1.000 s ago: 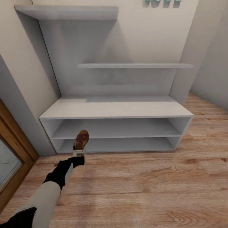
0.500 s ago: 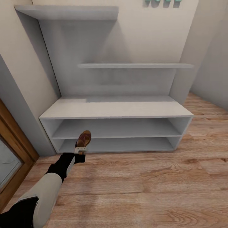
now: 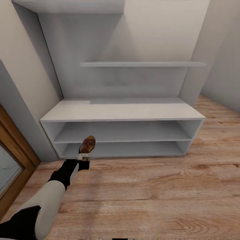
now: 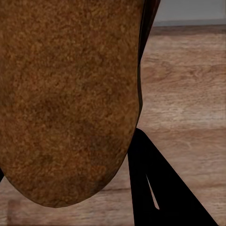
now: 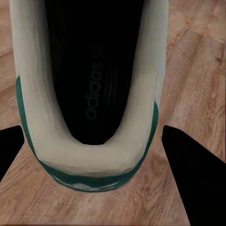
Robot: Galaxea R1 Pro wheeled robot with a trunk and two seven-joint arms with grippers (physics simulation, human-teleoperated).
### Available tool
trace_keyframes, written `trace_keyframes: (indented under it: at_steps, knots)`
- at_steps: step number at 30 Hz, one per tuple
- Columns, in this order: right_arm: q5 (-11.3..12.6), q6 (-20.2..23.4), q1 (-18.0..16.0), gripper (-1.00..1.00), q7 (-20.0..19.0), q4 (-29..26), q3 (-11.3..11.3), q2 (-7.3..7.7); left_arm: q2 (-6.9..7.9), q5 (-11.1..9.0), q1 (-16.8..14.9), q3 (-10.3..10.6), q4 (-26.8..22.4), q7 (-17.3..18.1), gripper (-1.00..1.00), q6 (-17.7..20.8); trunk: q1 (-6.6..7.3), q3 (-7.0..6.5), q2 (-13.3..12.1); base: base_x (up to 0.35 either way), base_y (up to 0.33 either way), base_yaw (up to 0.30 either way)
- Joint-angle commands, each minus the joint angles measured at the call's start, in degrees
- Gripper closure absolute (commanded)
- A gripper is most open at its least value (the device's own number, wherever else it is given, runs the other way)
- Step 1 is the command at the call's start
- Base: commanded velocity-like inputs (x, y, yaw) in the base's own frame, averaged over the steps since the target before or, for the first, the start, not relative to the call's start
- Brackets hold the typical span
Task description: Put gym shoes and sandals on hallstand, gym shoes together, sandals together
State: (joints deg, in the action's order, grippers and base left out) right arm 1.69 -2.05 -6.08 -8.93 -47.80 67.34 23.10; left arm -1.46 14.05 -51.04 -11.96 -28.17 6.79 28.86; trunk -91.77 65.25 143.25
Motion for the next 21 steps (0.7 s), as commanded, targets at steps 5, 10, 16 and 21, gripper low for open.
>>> trace_keyframes:
  at_steps: [5, 10, 16, 21]
  knots:
    - [0.2, -0.1, -0.1, 1.0, -0.6, -0.1, 0.2, -0.06, 0.04, 0.8, 0.0, -0.5, -0.1, 0.3, 1.0, 0.2, -0.11, 1.6, 0.1, 0.0, 0.0, 0.0]
    - [0.2, -0.1, -0.1, 1.0, -0.6, -0.1, 0.1, -0.07, 0.03, 1.0, 0.2, -0.4, -0.1, 0.2, 1.0, 0.1, -0.24, 3.16, 0.2, 0.0, 0.0, 0.0]
    - [0.2, -0.1, -0.1, 1.0, -0.5, 0.0, 0.1, -0.07, -0.54, 0.8, 0.1, -0.5, -0.2, -7.0, 1.0, 0.0, -0.32, 4.31, 0.2, 0.0, 0.0, 0.0]
    - [0.1, -0.1, -0.1, 1.0, -0.5, 0.0, 0.1, -0.09, -0.62, 0.8, 0.2, -0.6, -1.5, -9.1, 1.0, -0.9, -0.32, 4.37, 0.2, 0.0, 0.0, 0.0]
